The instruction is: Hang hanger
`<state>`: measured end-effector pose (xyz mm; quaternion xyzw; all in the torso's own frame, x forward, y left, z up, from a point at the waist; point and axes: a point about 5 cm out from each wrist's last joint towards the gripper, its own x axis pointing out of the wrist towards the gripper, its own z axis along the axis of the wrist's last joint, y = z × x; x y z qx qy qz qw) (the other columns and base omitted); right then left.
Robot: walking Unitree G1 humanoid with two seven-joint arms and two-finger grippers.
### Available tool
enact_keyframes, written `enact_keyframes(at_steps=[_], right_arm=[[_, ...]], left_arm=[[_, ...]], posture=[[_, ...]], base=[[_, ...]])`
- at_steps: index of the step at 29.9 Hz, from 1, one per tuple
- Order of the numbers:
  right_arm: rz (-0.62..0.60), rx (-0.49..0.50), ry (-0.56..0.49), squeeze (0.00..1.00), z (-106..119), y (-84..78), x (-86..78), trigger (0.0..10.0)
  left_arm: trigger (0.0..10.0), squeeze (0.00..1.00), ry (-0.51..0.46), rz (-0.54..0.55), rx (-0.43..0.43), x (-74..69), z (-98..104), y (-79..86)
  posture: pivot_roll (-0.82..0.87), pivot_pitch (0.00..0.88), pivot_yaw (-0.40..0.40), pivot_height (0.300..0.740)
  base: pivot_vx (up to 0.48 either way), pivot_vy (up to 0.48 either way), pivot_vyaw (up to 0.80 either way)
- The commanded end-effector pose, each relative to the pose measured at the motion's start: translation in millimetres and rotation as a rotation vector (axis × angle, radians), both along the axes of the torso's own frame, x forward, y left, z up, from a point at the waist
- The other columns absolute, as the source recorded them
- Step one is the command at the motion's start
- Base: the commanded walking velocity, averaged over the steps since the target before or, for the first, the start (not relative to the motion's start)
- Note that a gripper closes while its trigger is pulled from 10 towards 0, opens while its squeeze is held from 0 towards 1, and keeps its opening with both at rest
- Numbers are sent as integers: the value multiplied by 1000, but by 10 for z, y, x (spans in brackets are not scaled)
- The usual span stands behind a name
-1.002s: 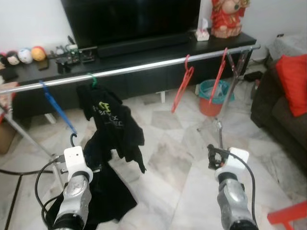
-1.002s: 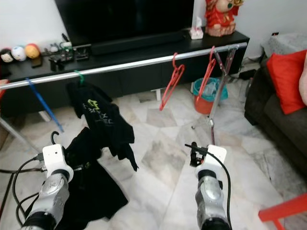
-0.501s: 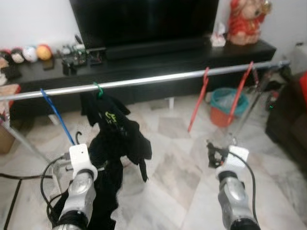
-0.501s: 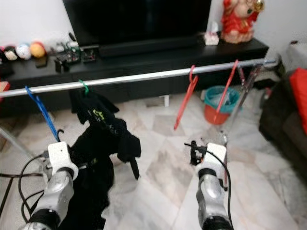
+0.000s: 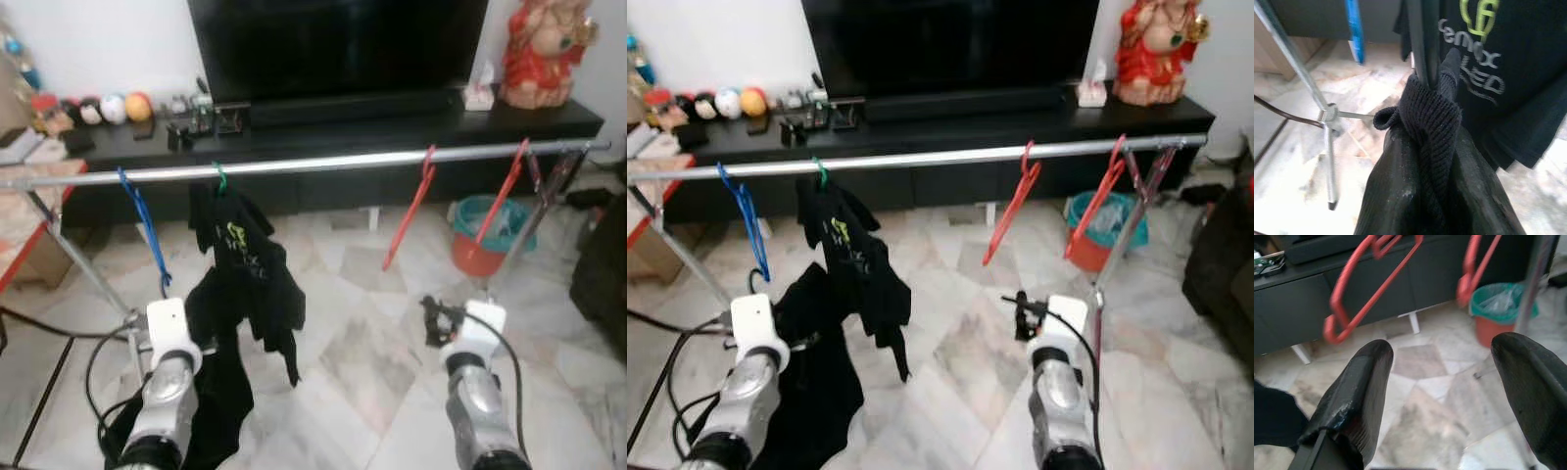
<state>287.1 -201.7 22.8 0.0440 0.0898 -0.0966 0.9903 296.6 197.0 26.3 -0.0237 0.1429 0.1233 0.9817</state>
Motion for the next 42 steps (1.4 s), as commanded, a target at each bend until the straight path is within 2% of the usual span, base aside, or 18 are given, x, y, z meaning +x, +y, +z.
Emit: enact_keyframes(at_steps=[1,8,24,36,42], right_arm=[[15,8,-1,0,8,61,20,10000],[20,8,-2,0,9,73,19,10000],[39,21,12,0,-22,92,7,10000],[46,30,19,0,-28,103,10,10000],[60,24,15,0,-17,115,21,10000]], left_arm=[[10000,0,-28,8,32,38,73,62],[10000,0,-27,16,38,34,74,70],[10000,0,-20,37,46,13,57,87],[10000,0,-51,49,14,39,98,77],[10000,0,-60,48,34,42,115,86]], posture=[[-146,0,47,740],[-144,0,44,740],[-142,0,40,740],[-143,0,40,740],[-143,0,39,740]], base=[[0,-416,0],[0,-417,408],[0,-391,0],[0,0,0],[0,-133,0]])
